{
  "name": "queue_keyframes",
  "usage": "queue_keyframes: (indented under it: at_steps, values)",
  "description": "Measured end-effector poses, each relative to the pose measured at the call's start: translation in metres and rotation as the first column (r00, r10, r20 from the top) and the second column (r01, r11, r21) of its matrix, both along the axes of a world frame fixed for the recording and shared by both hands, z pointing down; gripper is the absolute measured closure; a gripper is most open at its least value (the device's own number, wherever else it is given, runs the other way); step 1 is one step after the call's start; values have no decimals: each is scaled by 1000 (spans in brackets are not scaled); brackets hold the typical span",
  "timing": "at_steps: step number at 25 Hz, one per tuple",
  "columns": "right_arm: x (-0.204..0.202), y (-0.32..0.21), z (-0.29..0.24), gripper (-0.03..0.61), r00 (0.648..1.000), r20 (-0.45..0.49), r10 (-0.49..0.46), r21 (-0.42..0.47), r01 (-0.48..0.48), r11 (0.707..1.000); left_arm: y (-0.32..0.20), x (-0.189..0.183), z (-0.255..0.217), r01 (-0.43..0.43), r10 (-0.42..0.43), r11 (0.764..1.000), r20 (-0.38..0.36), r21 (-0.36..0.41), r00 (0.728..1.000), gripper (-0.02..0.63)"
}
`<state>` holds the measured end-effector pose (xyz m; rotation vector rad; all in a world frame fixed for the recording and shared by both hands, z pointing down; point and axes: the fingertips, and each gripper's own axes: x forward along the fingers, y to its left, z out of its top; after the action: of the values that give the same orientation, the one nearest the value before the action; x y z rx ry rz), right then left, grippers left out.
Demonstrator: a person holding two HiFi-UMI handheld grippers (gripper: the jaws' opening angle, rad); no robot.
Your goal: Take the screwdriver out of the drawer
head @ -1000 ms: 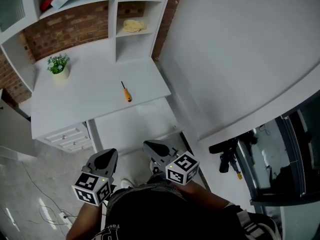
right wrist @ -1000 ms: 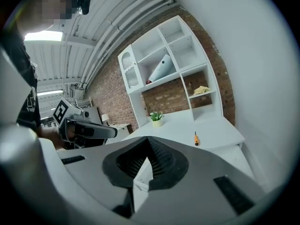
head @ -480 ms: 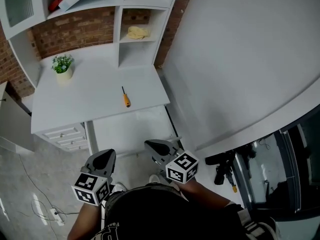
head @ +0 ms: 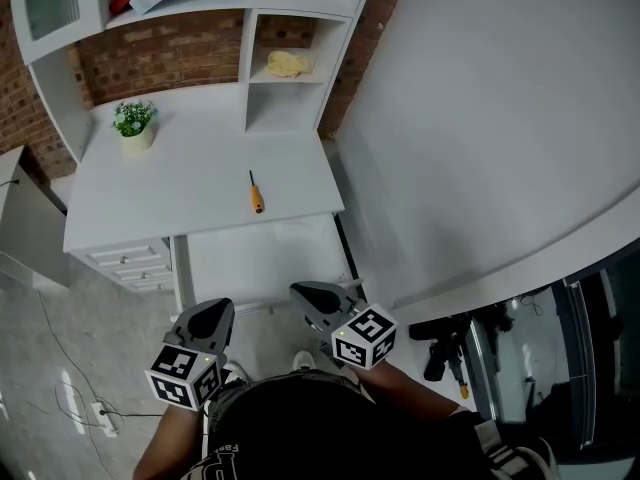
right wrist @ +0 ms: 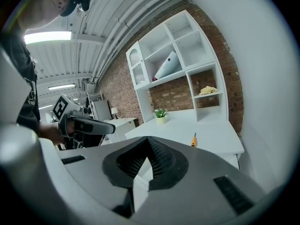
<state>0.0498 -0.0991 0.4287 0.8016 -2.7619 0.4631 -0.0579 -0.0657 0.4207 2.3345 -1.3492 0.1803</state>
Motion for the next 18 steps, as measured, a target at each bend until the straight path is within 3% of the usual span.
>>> queue_keyframes:
  at_steps: [18]
  values:
    - [-2,1,3,572,1000,17,-12,-4,12,1000,4,3,2,2,-2,1000,18,-11,1000,598]
